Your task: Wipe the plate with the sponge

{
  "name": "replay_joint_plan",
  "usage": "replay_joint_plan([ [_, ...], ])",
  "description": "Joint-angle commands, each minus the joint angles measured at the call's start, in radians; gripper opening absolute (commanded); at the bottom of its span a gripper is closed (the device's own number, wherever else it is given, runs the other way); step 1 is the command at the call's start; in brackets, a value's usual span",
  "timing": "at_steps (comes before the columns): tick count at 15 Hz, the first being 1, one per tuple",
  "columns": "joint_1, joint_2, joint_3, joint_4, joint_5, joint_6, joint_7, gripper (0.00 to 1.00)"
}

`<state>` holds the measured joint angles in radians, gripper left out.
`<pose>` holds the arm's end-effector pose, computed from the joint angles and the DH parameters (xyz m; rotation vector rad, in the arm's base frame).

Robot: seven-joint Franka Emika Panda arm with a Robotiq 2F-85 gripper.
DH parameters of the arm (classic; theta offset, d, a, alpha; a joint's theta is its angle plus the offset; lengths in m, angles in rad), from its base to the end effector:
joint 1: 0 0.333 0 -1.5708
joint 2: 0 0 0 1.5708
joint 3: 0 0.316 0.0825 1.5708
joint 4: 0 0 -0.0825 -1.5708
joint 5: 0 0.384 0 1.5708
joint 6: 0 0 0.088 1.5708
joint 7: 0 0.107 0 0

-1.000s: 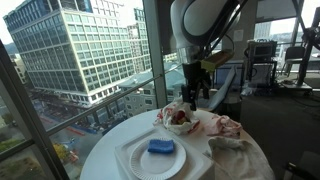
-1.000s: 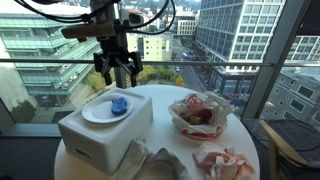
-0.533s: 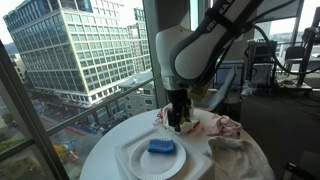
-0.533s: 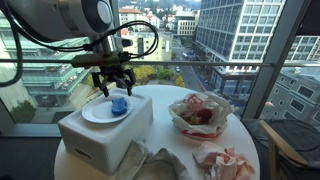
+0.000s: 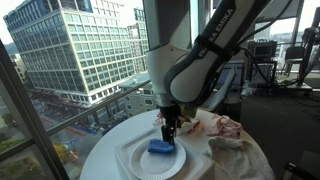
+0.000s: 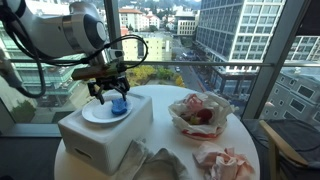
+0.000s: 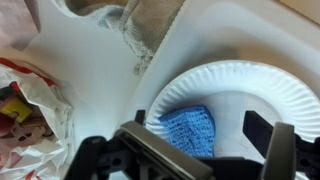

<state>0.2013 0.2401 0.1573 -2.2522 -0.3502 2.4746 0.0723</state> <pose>0.5045 0.1906 0.2573 2.8510 0.8189 0.0419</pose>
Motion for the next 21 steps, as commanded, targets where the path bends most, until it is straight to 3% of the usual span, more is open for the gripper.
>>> replay_joint_plan([
  [1,0.019,0.095,-0.015,0.082,-0.027,0.048,-0.026,1.0],
  [15,0.011,0.277,-0.007,0.232,0.056,0.103,-0.147,1.0],
  [16,0.01,0.282,-0.006,0.238,0.06,0.101,-0.152,0.92],
  [17,0.009,0.287,-0.003,0.243,0.067,0.097,-0.156,0.75],
  [21,0.007,0.296,-0.003,0.252,0.096,0.088,-0.17,0.43],
])
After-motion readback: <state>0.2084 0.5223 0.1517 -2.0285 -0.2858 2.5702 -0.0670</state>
